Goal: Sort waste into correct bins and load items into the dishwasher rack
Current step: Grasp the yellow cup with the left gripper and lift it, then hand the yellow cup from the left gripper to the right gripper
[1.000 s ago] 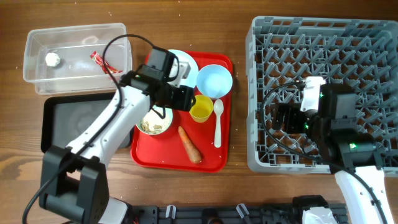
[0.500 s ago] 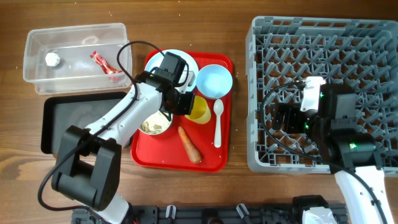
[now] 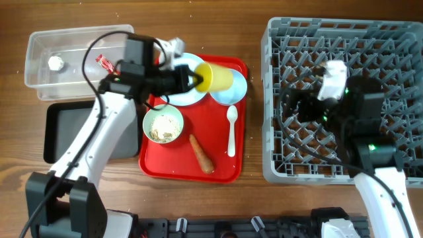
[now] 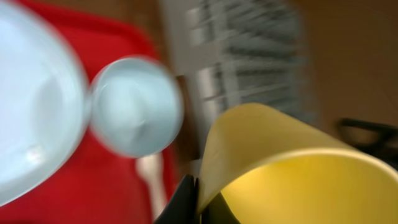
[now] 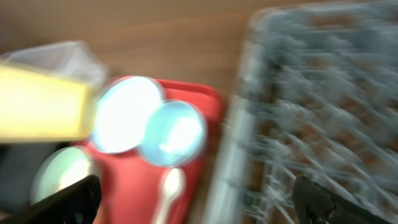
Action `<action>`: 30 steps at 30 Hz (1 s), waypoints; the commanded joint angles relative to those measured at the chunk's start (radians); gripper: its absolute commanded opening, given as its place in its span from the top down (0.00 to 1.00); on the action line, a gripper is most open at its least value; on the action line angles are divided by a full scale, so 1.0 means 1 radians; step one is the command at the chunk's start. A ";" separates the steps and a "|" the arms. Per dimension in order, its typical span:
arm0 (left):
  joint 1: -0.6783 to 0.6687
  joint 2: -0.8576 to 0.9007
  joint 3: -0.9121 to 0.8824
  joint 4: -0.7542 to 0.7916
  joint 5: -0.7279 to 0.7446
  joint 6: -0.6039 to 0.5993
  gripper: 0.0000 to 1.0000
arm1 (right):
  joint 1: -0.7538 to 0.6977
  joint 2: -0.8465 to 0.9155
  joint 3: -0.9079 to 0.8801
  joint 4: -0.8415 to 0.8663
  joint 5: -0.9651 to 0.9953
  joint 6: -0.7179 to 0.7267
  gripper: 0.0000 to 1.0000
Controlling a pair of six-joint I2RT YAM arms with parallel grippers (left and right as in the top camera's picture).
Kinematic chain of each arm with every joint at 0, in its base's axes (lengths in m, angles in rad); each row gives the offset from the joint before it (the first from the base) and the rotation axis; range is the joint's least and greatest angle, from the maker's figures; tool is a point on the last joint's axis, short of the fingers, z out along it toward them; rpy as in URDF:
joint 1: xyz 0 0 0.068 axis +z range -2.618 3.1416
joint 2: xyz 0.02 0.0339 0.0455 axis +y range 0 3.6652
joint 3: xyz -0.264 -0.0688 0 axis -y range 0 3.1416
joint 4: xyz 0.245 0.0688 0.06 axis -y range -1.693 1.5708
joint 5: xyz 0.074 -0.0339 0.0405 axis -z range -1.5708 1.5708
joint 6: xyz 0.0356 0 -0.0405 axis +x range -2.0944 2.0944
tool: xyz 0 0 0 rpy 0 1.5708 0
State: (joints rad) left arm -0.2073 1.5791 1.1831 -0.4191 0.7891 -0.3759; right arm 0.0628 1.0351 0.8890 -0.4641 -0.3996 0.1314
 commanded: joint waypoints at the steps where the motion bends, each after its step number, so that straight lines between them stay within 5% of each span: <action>1: 0.016 0.005 0.003 0.098 0.366 -0.166 0.96 | 0.001 0.070 0.019 0.100 -0.497 -0.114 0.00; 12: -0.003 0.005 0.003 0.109 0.464 -0.196 0.96 | 0.002 0.230 0.019 0.337 -0.916 -0.158 0.00; 30: -0.123 0.005 0.003 0.125 0.461 -0.238 0.96 | 0.002 0.240 0.019 0.402 -0.930 -0.154 0.02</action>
State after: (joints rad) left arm -0.3256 1.5791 1.1831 -0.3065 1.2289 -0.5861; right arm 0.0628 1.2636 0.8913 -0.0658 -1.2942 -0.0059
